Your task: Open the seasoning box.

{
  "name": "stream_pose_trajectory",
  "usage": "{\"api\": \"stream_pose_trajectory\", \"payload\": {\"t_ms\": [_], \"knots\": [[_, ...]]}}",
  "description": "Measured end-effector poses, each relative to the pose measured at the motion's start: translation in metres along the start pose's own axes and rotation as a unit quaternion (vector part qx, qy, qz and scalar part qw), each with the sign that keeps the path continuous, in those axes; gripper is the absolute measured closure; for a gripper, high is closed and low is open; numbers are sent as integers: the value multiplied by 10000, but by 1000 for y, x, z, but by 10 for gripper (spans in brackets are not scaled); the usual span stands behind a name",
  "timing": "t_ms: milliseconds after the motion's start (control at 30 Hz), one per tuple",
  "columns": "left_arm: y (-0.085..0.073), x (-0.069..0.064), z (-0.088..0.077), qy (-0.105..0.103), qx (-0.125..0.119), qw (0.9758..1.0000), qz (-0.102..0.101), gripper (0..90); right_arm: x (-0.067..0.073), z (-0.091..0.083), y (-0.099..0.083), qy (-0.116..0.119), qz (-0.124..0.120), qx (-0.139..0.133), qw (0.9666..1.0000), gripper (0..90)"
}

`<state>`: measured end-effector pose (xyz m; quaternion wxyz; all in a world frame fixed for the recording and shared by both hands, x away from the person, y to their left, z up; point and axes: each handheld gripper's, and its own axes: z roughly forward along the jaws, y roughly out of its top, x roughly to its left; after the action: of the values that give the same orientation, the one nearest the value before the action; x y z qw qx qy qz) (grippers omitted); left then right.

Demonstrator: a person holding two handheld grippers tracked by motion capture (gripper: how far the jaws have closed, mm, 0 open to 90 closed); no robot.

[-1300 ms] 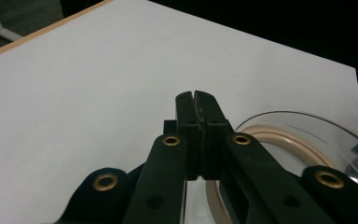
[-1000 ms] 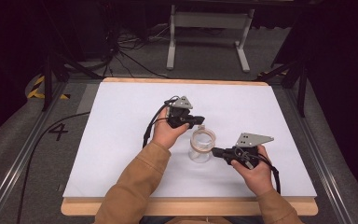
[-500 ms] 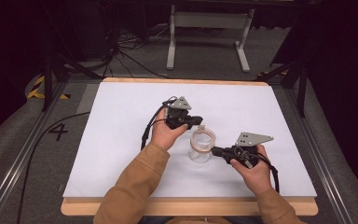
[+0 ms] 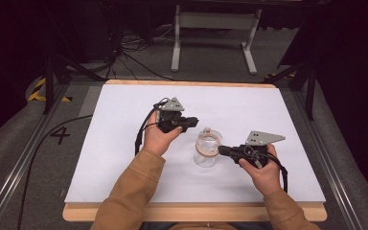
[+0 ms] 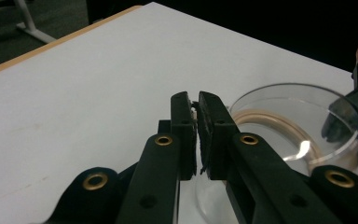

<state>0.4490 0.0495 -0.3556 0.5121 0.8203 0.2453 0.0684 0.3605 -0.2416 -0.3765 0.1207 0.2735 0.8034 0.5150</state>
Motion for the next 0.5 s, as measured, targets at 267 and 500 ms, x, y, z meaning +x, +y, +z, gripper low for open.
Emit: {"api": "stream_pose_trajectory", "payload": {"t_ms": [267, 500], "knots": [[-10, 2, -26, 180, -73, 9997, -116, 846, -6, 2, 11, 87, -36, -138, 9999, 900], [-21, 3, -47, 346, -72, 9990, -279, 847, -12, 4, 21, 162, -81, -213, 9996, 900]]}}
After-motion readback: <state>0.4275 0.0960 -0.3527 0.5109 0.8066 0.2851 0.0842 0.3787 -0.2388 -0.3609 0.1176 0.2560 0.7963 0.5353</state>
